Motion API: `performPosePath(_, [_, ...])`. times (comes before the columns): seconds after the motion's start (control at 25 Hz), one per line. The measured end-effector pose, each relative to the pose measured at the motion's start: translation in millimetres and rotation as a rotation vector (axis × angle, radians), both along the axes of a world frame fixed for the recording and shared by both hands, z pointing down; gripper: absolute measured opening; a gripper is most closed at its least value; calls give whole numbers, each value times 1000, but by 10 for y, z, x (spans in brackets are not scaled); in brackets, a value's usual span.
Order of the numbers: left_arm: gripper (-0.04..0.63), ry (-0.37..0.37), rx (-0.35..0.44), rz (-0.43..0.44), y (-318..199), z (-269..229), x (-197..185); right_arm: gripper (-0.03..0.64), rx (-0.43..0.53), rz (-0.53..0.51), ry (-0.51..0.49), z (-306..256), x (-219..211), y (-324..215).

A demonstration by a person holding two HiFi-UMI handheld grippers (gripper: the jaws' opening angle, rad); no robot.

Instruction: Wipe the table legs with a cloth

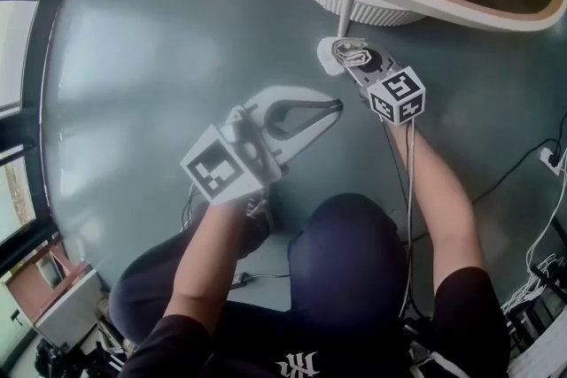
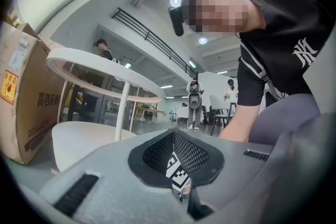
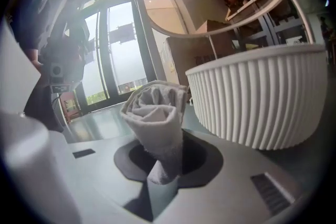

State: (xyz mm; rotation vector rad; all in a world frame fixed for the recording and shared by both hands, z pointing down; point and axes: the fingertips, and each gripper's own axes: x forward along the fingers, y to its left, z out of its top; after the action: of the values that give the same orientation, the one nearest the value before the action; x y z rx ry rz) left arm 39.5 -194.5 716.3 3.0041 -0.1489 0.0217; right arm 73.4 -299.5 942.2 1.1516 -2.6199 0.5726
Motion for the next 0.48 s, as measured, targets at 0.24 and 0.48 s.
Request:
performPosePath(0.24, [6,-22,-8,-15,-54,110,4,74,-155,21,56,387,71,38])
performPosePath(0.48, [5,7,-27,25,-34,-132,170,74,187,95,-55,-1177,465,58])
